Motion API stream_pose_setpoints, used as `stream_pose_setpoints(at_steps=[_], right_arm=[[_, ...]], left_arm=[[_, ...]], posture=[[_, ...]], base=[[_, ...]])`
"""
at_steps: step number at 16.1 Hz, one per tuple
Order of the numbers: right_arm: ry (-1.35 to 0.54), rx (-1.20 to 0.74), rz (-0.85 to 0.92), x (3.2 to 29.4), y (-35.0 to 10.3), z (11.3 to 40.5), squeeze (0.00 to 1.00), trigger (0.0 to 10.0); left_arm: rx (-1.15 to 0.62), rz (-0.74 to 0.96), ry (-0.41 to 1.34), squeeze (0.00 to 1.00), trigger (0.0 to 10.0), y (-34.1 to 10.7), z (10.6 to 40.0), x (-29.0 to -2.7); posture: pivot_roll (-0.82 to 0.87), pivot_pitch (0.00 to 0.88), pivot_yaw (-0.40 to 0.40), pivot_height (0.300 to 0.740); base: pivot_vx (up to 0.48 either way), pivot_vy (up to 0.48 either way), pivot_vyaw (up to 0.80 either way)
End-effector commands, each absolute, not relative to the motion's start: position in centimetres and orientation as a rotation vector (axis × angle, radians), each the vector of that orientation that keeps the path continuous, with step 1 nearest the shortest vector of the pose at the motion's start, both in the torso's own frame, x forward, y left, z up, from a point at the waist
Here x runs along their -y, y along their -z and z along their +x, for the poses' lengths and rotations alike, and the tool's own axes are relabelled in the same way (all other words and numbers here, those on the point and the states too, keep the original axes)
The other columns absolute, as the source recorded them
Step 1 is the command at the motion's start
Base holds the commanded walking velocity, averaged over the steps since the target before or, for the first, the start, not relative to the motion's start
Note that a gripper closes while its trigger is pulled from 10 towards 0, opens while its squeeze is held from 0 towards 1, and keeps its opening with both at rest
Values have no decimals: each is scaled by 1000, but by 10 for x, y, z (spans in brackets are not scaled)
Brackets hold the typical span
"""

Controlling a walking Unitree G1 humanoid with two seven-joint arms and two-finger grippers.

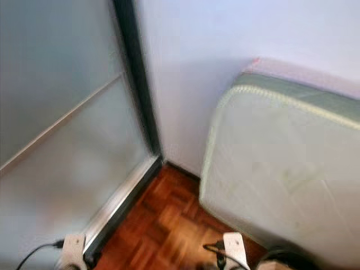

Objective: Clean up the room

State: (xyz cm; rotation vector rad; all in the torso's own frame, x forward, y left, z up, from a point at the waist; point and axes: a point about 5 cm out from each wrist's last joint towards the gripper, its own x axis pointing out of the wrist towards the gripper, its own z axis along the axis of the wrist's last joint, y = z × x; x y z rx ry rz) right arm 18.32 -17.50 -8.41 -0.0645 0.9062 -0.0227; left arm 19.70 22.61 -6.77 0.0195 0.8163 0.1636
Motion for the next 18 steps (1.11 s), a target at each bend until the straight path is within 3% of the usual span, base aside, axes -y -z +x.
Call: stream_pose_setpoints(at_steps=[1,8,18], right_arm=[[49,-954,-61,183,89,171,0,10000],[49,-951,-59,183,89,172,0,10000],[44,-945,-65,182,89,172,0,10000]], left_arm=[[-847,7,-145,0,10000,73,192,-218],[-846,13,-144,0,10000,73,192,-218],[-848,12,-144,0,10000,73,192,-218]], posture=[[47,194,16,740],[48,191,16,740],[50,194,16,740]], base=[[480,0,-775],[0,0,-732],[0,0,0]])
